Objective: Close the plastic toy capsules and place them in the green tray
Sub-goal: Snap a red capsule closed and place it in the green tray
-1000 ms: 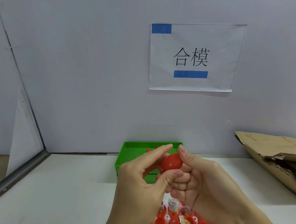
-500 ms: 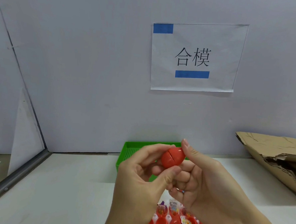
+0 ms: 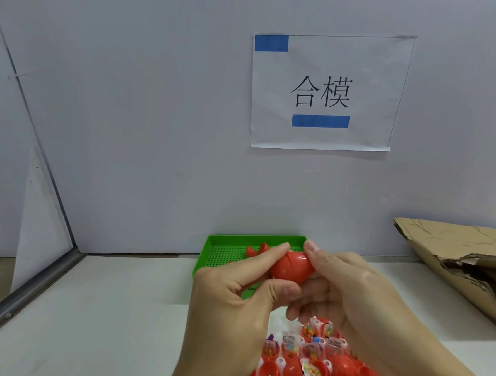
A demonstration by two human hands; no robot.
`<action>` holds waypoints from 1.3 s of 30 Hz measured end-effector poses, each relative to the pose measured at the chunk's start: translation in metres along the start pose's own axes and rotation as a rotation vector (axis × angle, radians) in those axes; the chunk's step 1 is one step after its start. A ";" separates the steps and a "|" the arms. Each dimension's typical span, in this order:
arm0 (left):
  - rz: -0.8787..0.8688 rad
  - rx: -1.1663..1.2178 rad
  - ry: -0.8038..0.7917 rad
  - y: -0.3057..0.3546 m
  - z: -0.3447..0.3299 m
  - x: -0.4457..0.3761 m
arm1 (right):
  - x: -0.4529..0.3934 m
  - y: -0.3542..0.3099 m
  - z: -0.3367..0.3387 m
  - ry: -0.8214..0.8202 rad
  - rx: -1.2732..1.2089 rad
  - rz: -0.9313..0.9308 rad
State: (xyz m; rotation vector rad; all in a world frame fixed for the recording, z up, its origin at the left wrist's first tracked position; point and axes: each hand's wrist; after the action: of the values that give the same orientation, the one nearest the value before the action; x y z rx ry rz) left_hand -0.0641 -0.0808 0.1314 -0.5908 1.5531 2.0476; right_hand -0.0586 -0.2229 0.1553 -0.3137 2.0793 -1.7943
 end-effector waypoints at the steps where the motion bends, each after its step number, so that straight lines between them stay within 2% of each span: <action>1: 0.006 0.031 0.006 0.002 -0.001 0.000 | 0.001 -0.001 0.000 0.009 0.012 0.011; 9: -0.004 0.111 -0.050 -0.001 -0.001 -0.001 | 0.000 0.001 0.008 0.071 0.317 0.053; 12: -0.013 0.129 -0.052 -0.001 0.001 -0.003 | 0.001 0.001 0.008 0.126 0.363 0.091; 22: -0.005 0.294 -0.004 -0.005 0.003 -0.005 | 0.000 0.005 0.007 0.190 0.225 0.215; 39: -0.026 0.162 0.010 0.002 0.008 -0.004 | 0.003 0.001 0.006 0.195 0.279 0.297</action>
State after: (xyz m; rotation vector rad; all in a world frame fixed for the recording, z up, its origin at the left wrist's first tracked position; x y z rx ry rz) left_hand -0.0621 -0.0742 0.1372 -0.5575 1.6879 1.8805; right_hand -0.0590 -0.2295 0.1535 0.2431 1.8428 -1.9536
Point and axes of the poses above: each hand's wrist, its own x-axis away from the middle knuckle, its own z-axis out of the back of the hand, y = z × x, and after that the axes turned 10 degrees about -y, right-handed
